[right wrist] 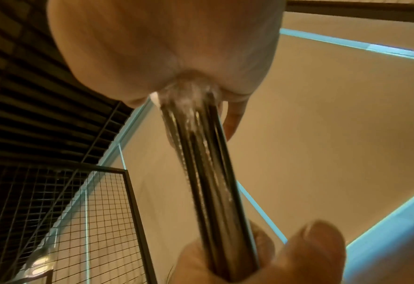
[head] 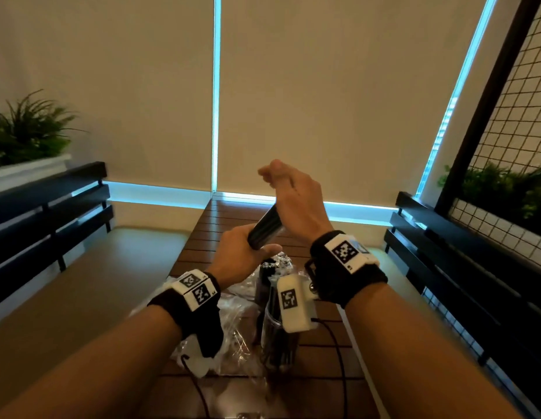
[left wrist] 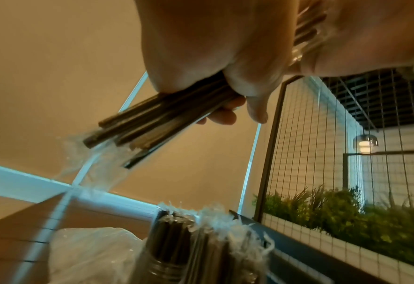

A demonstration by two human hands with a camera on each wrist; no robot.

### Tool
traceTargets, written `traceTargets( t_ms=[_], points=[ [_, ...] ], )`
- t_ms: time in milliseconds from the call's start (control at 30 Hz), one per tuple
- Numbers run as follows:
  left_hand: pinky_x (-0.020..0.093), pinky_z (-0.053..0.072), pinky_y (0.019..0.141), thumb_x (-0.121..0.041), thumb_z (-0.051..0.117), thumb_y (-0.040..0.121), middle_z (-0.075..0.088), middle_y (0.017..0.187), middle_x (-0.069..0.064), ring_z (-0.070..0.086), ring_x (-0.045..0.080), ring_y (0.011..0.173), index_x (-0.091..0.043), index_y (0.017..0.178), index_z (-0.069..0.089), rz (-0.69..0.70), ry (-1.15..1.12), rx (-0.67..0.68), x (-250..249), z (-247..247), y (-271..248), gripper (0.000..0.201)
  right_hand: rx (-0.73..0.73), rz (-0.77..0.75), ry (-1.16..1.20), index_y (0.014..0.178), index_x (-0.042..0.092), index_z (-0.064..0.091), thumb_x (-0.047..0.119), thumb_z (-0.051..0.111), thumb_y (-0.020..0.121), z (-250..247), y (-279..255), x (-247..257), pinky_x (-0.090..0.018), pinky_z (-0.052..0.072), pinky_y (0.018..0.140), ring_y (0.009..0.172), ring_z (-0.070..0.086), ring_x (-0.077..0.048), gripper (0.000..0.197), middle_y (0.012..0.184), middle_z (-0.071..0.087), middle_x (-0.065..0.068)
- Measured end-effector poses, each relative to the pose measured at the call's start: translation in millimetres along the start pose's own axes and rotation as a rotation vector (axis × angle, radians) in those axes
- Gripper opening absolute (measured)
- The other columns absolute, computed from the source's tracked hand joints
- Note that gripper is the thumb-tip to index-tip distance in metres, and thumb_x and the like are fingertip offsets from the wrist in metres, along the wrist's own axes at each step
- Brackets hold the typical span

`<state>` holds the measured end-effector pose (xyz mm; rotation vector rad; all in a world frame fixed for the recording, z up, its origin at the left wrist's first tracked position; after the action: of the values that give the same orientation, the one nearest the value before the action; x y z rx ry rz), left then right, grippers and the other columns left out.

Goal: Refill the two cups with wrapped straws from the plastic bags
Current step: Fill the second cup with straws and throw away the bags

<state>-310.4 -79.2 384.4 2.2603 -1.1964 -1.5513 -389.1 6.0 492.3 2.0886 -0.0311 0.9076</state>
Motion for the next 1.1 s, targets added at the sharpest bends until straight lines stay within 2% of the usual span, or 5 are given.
traceTargets(
  t_ms=[267, 400, 533, 667, 1100],
  points=[
    [0.032, 0.041, 0.056, -0.030, 0.074, 0.086, 0.056, 0.057, 0.002, 0.051, 0.014, 0.055, -0.022, 0.057, 0.049, -0.107, -0.152, -0.101, 20.8, 9.4, 10.1, 0.039, -0.031, -0.036, 0.117, 0.145, 0.027, 0.037, 0.052, 0.033, 0.100, 0.8, -9.9, -21.4, -0.010, 0.036, 0.083, 0.111, 0.050, -0.006, 0.052, 0.130, 0.050, -0.001],
    [0.047, 0.058, 0.076, -0.031, 0.069, 0.091, 0.059, 0.067, -0.005, 0.064, 0.016, 0.070, -0.015, 0.078, 0.055, -0.268, -0.374, -0.284, 54.6, 7.1, 11.4, 0.026, -0.164, 0.221, 0.102, 0.139, 0.029, 0.039, 0.045, 0.043, 0.089, -8.8, -38.9, -106.0, -0.029, 0.043, 0.095, 0.112, 0.050, -0.007, 0.053, 0.125, 0.049, 0.004],
    [0.049, 0.058, 0.080, -0.043, 0.069, 0.089, 0.059, 0.069, -0.007, 0.069, 0.020, 0.076, -0.021, 0.071, 0.054, -0.312, -0.428, -0.253, 76.8, 35.7, 6.2, 0.032, 0.171, 0.579, -0.050, 0.150, 0.028, 0.022, 0.057, 0.060, 0.060, 28.3, -108.1, -211.4, -0.051, 0.041, 0.108, 0.130, 0.045, -0.025, 0.102, 0.145, 0.040, -0.006],
    [0.037, 0.054, 0.072, -0.041, 0.070, 0.088, 0.060, 0.062, -0.007, 0.067, 0.009, 0.067, -0.015, 0.071, 0.054, -0.351, -0.480, -0.229, 77.1, 65.7, 14.4, 0.035, 0.439, 0.688, 0.036, 0.155, 0.029, -0.007, 0.052, 0.090, 0.057, 56.1, -156.8, -248.0, -0.036, 0.029, 0.115, 0.141, 0.032, -0.013, 0.140, 0.153, 0.029, 0.009],
    [0.052, 0.057, 0.075, -0.077, 0.063, 0.076, 0.071, 0.079, 0.008, 0.068, 0.030, 0.087, -0.020, 0.075, 0.069, -0.399, -0.295, -0.027, 153.9, 139.9, -39.5, 0.057, 0.260, 0.664, -0.139, 0.107, 0.040, 0.028, 0.043, 0.076, 0.067, 75.5, -157.8, -266.1, -0.044, 0.057, 0.079, 0.096, 0.067, -0.025, 0.062, 0.109, 0.063, 0.000]
  ],
)
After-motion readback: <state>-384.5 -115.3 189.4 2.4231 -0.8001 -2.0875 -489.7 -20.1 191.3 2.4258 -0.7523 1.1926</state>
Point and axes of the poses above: each hand's wrist, its own y-axis towards the middle knuckle, its own z-axis out of the palm, x = y × z, the point moved 6 cm from there along y, towards the middle knuckle
